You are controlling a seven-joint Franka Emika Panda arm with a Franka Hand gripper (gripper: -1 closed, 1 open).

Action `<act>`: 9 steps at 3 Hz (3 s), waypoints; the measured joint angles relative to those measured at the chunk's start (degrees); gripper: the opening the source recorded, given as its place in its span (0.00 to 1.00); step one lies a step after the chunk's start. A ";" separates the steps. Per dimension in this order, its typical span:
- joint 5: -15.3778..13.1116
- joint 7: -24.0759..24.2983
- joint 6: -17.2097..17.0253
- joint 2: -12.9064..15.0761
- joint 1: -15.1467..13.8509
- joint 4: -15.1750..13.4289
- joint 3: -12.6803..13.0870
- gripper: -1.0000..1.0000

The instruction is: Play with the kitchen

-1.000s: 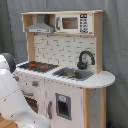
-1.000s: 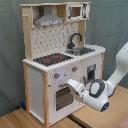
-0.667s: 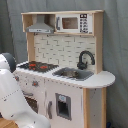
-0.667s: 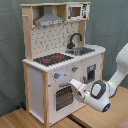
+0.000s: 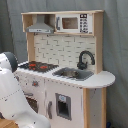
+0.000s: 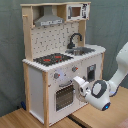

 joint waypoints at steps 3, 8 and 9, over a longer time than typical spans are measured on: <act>-0.68 17.87 0.01 0.21 -1.64 -3.39 -1.70 1.00; -7.63 18.09 8.95 0.27 -7.09 -0.55 -1.97 1.00; -7.63 18.03 8.95 0.27 -7.11 -0.55 -1.97 0.00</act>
